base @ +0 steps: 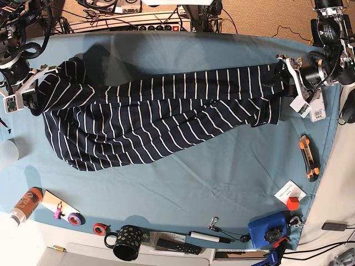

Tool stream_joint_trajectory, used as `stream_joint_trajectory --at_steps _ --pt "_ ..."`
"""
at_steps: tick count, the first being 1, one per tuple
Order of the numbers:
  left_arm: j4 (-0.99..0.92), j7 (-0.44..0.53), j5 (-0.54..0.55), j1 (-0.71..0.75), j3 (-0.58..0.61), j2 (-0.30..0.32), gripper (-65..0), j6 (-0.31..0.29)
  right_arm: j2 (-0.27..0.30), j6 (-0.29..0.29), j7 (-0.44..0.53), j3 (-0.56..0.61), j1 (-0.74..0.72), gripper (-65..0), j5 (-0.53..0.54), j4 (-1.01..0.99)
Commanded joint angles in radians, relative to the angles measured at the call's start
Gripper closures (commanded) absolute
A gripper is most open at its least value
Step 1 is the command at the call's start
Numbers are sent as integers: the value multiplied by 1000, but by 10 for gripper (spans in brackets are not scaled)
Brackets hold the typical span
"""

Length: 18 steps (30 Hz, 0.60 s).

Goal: Layout the t-shirt on the table in an organized manner, then fold the t-shirt properly
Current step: 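Pull the shirt taut between both grippers along its length, then lift the striped shirt high with both grippers and shake it open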

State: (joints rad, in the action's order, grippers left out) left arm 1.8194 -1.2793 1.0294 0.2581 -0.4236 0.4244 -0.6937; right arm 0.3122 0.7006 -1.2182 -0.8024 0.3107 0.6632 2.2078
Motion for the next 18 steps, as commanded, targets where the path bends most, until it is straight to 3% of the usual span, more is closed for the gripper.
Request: stream_joint_trajectory --at_steps 1,3,6,7,10,14,18 --pt "13 13 18 0 -4 16 -282 -4 17 -2 30 -6 -3 0 10 16" --pt "13 14 20 6 -4 16 -203 -4 18 -2 30 -6 -3 0 10 16" --pt "13 16 31 8 -4 16 -23 -4 18 -2 31 -6 -3 0 10 16" --pt "13 16 43 8 -4 16 0 -4 18 -2 35 -6 -3 0 10 16" --pt "16 39 84 2 -4 17 0 41 18 -2 107 -6 -6 0 1 16" --pt "27 57 82 -65 -5 17 0 42 18 -2 255 -6 -56 0 -53 16" --pt "34 57 77 -172 -7 17 0 43 18 -2 259 -6 -116 0 -54 16"
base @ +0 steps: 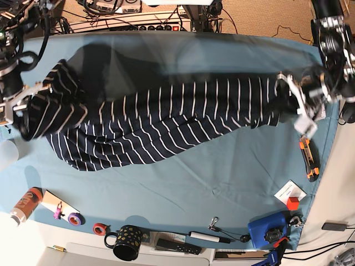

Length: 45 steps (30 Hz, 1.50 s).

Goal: Layout the t-shirt on the table in an organized manner, then fold the t-shirt properly
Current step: 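Lift the striped shirt high with both grippers and shake it open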

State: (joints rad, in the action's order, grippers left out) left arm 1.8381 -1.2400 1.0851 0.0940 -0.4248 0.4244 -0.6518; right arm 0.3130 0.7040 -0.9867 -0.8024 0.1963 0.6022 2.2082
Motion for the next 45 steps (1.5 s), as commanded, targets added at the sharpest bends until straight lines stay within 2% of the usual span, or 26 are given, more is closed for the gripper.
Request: stream_joint_trajectory --at_steps 1,4,9,11,13,15,17,21,24,28,32,36,38,40,42,45 --pt "16 18 8 -35 -6 17 0 1 17 -6 27 -6 -2 0 10 15" --pt "16 42 -42 -106 -6 17 0 1 17 -6 18 -6 1 0 10 15" --pt "13 169 -159 -176 -5 16 0 5 17 -9 23 -3 7 0 6 15" --pt "0 223 -194 -195 -3 16 0 5 17 -82 77 8 -16 0 -16 10" --pt "-27 249 -221 -222 6 10 0 11 18 -158 143 37 -60 0 -90 -19" --pt "-70 261 -260 -257 28 -7 0 53 30 -204 172 90 -121 0 -157 -88" --pt "-139 303 -293 -299 72 -20 0 69 59 -212 181 173 -195 0 -178 -202" --pt "-305 472 -405 -420 202 -20 0 71 127 -216 230 374 -401 0 -222 -493" --pt "-412 558 -485 -539 277 -21 0 98 151 -271 283 497 -582 0 -245 -708" --pt "-561 562 -510 -736 361 -26 0 117 152 -282 321 596 -851 0 -312 -986" --pt "-718 561 -511 -953 396 -26 0 117 152 -282 364 639 -1120 0 -338 -1201" --pt "-835 560 -510 -1141 396 -18 0 117 152 -282 352 645 -1357 0 -339 -1307" --pt "-862 556 -509 -1210 396 -11 0 117 152 -282 309 645 -1447 0 -337 -1309" --pt "-865 510 -497 -1258 396 -6 0 116 152 -282 248 645 -1502 0 -329 -1309" --pt "-865 410 -436 -1290 396 -6 0 111 153 -282 205 644 -1502 0 -314 -1306" --pt "-864 298 -361 -1301 396 -1 0 103 153 -282 209 644 -1502 0 -297 -1287"
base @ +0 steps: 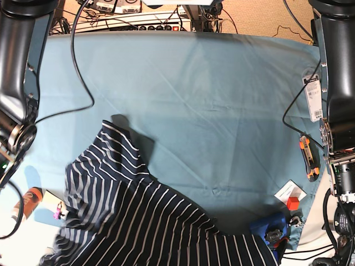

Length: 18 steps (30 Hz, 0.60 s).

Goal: Layout the t-shirt on the table in an organized manner, then fold the t-shirt properly
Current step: 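Lift the striped shirt high with both grippers and shake it open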

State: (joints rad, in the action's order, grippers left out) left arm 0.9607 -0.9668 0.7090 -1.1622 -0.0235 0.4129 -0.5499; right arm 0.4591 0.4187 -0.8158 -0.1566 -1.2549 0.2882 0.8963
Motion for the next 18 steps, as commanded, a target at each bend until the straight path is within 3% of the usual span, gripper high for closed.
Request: stream_joint_trajectory --at_steps 1,6,12,14,18 --pt "14 11 28 -45 -6 16 0 0 15 4 34 -2 -51 0 20 35" --pt "15 -24 96 -51 -6 67 0 0 57 4 -48 -2 -51 0 126 90" --pt "14 -239 283 -35 -6 137 0 -1 96 8 -179 -2 -51 0 215 117" --pt "14 -248 306 -16 -6 156 0 -25 99 8 -208 -2 -51 0 228 117" --pt "14 -277 325 23 -6 181 0 -14 100 8 -275 -2 -51 0 229 117"
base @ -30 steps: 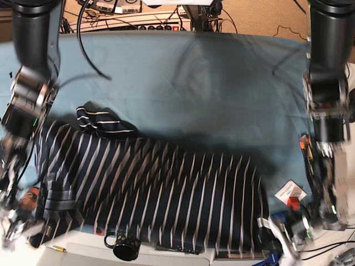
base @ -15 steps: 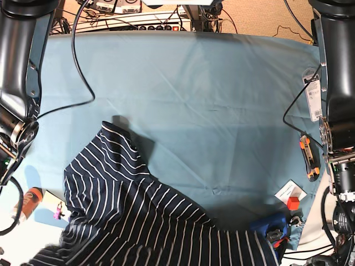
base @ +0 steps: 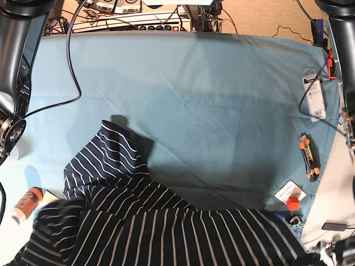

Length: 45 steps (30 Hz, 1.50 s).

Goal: Layout the t-shirt on the table in an organized manner, then fold the t-shirt properly
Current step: 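Lift the striped shirt high with both grippers and shake it open, then lower the lifted shirt flat onto the table with both grippers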

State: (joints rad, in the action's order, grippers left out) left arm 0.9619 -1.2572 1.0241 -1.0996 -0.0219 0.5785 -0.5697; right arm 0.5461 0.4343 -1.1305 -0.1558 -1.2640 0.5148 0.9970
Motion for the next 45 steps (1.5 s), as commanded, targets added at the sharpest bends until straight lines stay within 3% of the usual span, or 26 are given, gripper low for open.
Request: stream_joint_trajectory --at_steps 1,11,16,25,32,38,45 --pt "13 -5 30 -30 -7 20 0 5 14 -8 25 -3 -41 0 10 17" --pt "14 -72 148 72 -7 40 0 -7 14 -6 -93 -3 -39 0 97 29" --pt "14 -120 171 124 -8 43 0 -6 14 -5 -122 -3 94 0 98 145" --pt "22 -139 227 332 -11 107 0 -18 11 -5 -148 -16 488 0 98 439" --pt "25 -139 338 565 -153 117 0 -36 -9 1 -132 -139 861 0 105 713" --pt "26 -139 453 777 -359 117 0 -60 -78 71 -151 -335 1142 0 253 911" --pt "31 -139 459 1002 -507 116 0 -114 -157 164 -228 -515 1387 0 436 1080"
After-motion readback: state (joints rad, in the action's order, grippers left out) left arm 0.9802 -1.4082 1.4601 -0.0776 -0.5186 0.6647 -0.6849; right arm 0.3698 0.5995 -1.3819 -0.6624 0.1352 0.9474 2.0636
